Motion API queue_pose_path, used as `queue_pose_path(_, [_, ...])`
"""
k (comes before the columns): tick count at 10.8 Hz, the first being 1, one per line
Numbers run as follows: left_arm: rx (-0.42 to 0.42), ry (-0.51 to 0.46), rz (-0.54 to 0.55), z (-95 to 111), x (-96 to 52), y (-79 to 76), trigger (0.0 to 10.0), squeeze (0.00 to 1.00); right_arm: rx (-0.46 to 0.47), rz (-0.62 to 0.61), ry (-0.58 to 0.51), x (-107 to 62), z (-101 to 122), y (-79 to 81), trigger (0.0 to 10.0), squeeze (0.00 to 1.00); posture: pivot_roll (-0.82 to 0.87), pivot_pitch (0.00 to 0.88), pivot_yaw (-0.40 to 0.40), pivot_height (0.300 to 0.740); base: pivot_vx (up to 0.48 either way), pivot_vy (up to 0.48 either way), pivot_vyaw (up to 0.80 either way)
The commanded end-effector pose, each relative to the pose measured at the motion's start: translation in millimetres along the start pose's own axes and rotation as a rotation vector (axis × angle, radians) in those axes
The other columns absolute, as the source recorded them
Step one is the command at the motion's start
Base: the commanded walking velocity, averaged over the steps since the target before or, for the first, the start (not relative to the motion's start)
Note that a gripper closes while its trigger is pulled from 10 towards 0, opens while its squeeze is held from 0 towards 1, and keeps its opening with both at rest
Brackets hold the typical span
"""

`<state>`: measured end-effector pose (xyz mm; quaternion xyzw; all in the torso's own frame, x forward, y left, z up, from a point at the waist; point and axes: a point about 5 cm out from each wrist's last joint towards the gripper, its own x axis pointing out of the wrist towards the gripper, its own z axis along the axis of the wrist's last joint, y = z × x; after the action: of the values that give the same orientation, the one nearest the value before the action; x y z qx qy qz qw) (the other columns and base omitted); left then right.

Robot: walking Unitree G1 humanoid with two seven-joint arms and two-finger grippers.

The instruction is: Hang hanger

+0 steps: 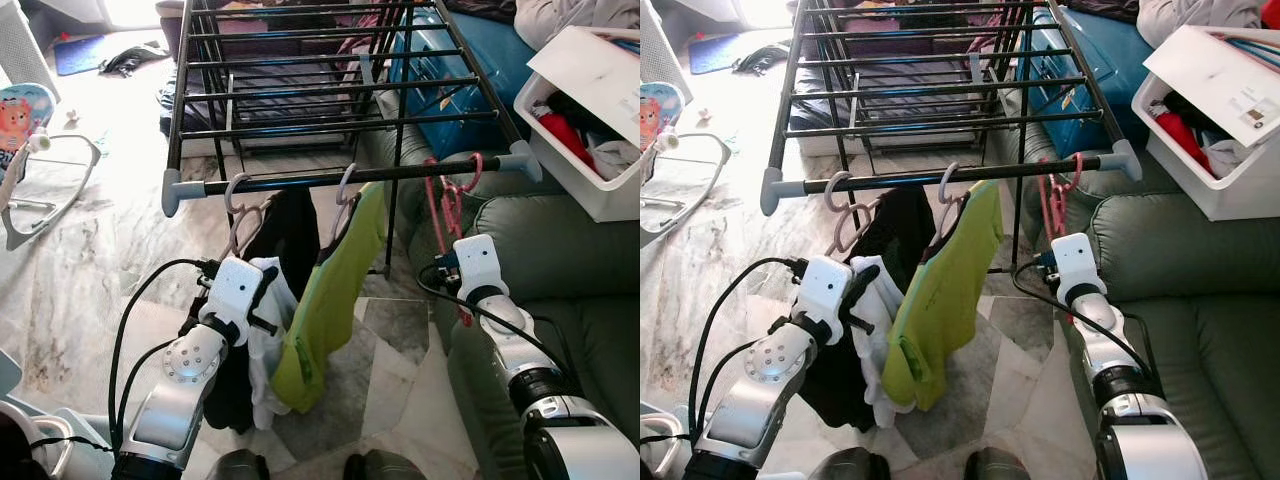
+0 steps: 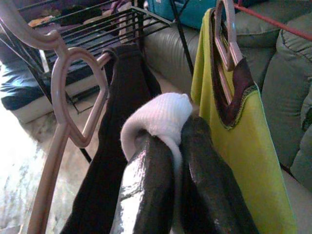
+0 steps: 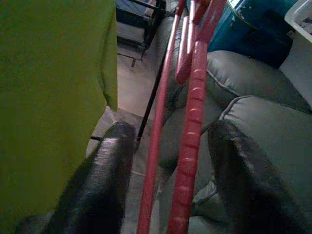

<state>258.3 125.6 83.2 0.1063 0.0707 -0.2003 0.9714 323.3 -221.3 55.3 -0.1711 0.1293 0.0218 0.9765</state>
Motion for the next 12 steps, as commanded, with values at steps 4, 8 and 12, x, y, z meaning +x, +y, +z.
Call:
queue_pose_path(4, [0.017,-0.035,-0.011,9.4,1.4,-0.3,10.0,0.00,-0.002,-0.048,-0.010,6.0,9.4,-11.4,0.0,0.00,0.00,0.022,0.006,0.740,0.000,0.000,0.00])
queue_pose_path(8, [0.031,-0.018,-0.031,7.7,0.7,-2.3,10.0,0.00,0.028,-0.081,0.004,8.0,10.3,-13.5,0.0,0.00,0.01,0.022,0.010,0.740,0.000,0.000,0.00])
queue_pose_path(12, [0.034,-0.014,-0.046,7.0,0.6,-4.6,10.0,0.00,0.038,-0.096,0.018,7.4,7.4,-16.3,0.0,0.00,0.01,0.022,0.011,0.740,0.000,0.000,0.00])
